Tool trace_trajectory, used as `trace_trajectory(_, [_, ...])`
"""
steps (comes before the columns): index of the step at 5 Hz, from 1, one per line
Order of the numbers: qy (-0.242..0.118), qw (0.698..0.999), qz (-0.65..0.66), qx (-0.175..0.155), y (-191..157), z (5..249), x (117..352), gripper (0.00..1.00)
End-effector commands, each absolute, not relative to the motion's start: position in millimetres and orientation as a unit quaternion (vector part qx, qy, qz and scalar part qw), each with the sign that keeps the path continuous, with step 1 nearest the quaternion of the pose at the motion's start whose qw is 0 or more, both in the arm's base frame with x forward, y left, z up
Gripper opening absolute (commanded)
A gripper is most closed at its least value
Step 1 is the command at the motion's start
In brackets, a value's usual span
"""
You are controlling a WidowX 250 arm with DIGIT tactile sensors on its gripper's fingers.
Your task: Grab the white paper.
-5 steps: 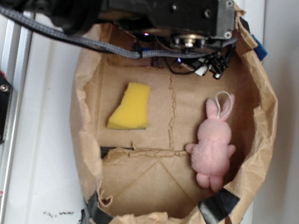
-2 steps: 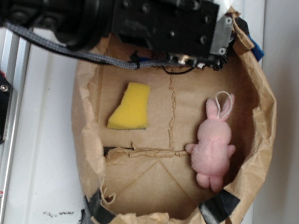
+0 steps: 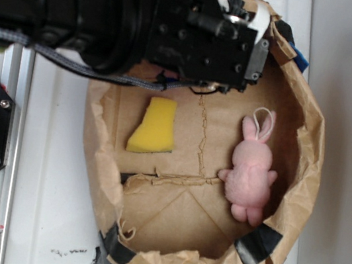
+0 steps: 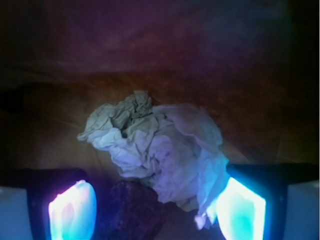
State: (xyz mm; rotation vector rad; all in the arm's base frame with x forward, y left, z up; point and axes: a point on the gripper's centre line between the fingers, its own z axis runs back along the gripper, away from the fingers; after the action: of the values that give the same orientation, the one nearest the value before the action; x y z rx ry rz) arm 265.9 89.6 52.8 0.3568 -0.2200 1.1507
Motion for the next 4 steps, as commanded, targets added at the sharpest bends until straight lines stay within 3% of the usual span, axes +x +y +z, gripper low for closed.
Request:
trace_trajectory(1, [-0.105, 0.827, 0.526, 0.168, 106.0, 35.2, 271.8, 1.0])
trace_trajectory(2, [-0.11, 0.829, 0.522, 0.166, 108.2, 37.0, 275.2, 0.0])
trace_trajectory(4, [-0.107, 0.832, 0.519, 0.161, 119.7, 43.1, 287.9, 0.0])
